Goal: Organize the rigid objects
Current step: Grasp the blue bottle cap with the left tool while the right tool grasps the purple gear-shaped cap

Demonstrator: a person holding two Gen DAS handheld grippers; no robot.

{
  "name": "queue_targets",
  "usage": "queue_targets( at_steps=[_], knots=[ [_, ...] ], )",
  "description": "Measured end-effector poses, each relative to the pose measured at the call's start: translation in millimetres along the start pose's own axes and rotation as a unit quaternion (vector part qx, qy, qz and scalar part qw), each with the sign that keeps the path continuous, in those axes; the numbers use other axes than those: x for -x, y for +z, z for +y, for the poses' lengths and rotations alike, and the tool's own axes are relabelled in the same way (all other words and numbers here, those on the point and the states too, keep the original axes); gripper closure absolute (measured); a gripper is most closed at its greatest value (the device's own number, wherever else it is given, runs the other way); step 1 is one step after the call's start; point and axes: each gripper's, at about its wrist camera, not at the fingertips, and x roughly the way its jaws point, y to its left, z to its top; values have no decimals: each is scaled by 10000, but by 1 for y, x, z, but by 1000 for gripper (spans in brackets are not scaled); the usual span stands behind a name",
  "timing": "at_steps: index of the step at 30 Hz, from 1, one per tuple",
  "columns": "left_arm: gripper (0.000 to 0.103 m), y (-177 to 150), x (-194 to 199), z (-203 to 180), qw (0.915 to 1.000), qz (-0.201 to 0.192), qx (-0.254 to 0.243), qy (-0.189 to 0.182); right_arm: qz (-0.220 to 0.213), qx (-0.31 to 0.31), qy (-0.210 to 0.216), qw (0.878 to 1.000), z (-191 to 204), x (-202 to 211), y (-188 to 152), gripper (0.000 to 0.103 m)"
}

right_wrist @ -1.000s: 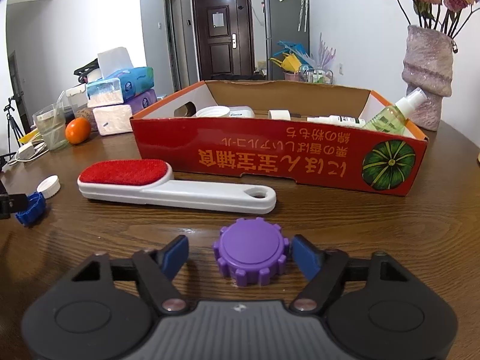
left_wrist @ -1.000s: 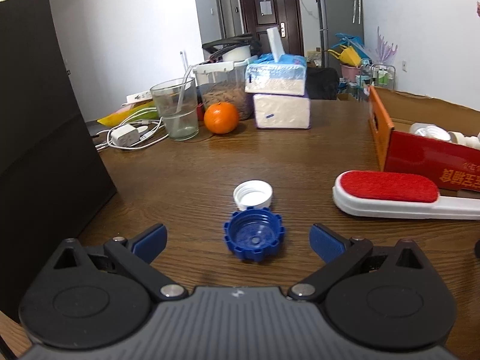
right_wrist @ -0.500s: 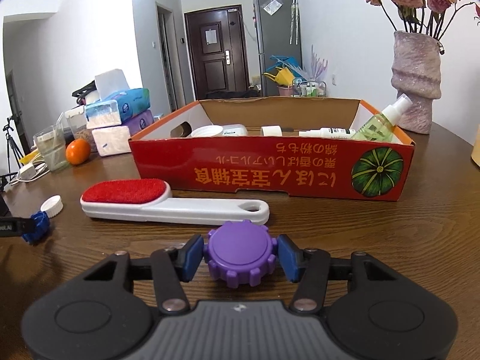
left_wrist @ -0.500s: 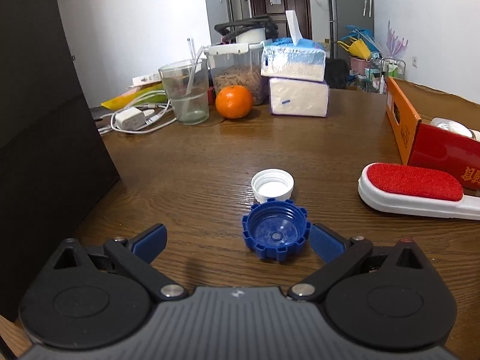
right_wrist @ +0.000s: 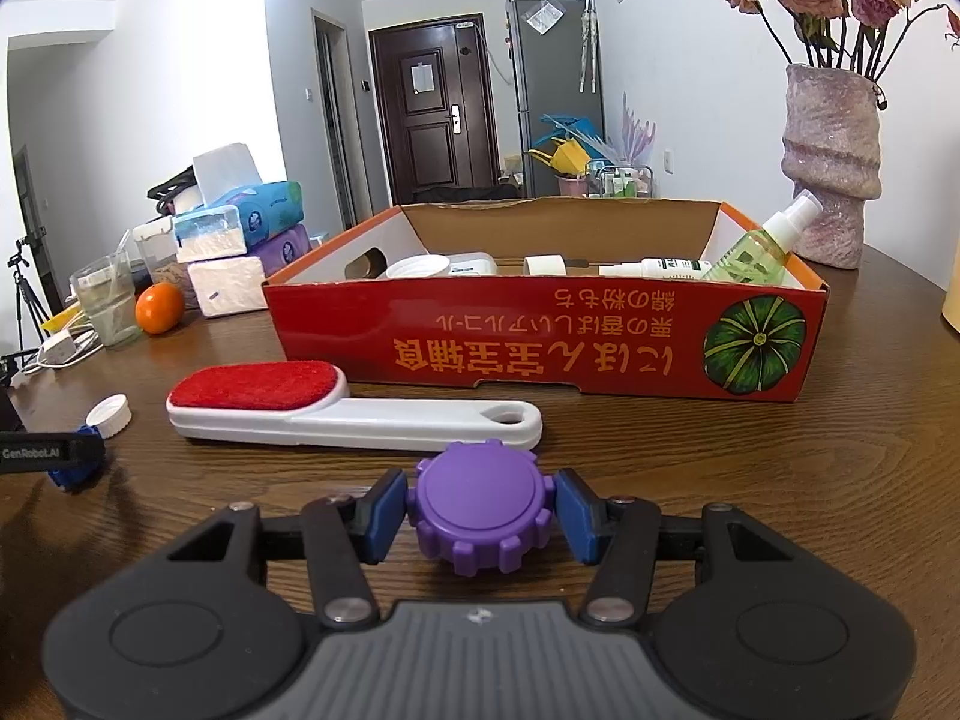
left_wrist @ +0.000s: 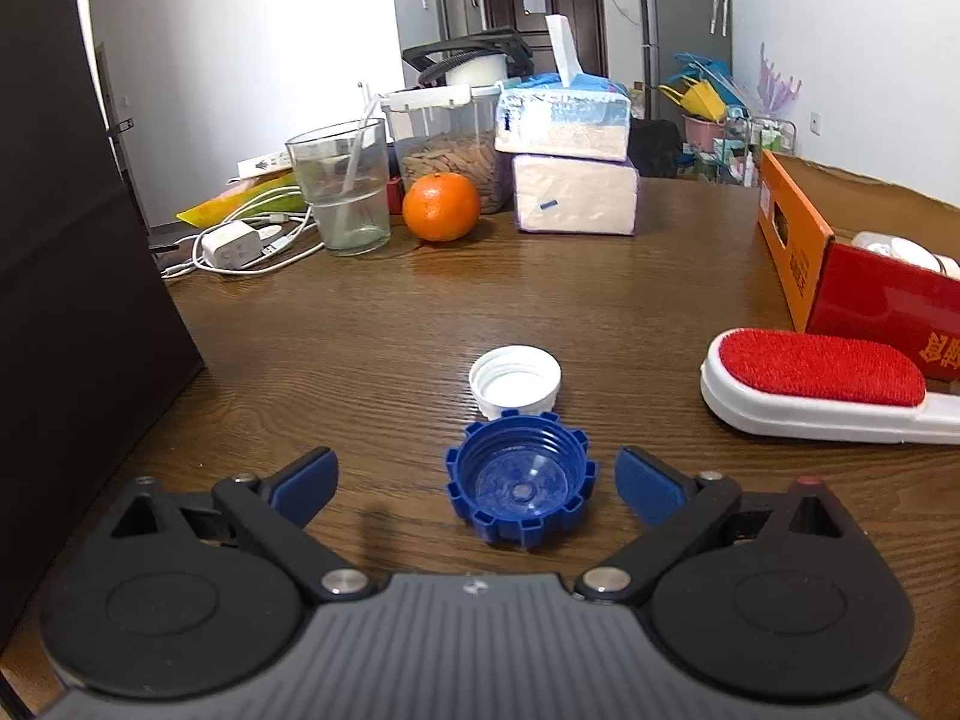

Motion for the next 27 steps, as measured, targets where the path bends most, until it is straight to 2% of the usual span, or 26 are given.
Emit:
queue_targets(
  at_steps=[2, 4, 5, 18, 27],
  knots=[
    [20, 0, -2, -1, 10000, 64, -26, -58, -6, -6, 10, 10000, 0, 0, 0, 50],
    [46, 0, -4, -1, 9997, 163, -72, -146, -17, -10, 19, 10000, 0, 1, 0, 50],
    [50, -1, -4, -1, 9996, 149, -63, -210, -22, -9, 29, 10000, 0, 1, 0, 50],
    [49, -1, 10, 2, 9999, -108, 30, -127, -123, -65, 97, 9999, -1, 5, 1, 50],
    [49, -3, 29, -4, 9986, -423, -14, -304, -262, -79, 133, 9995, -1, 11, 3, 50]
  ],
)
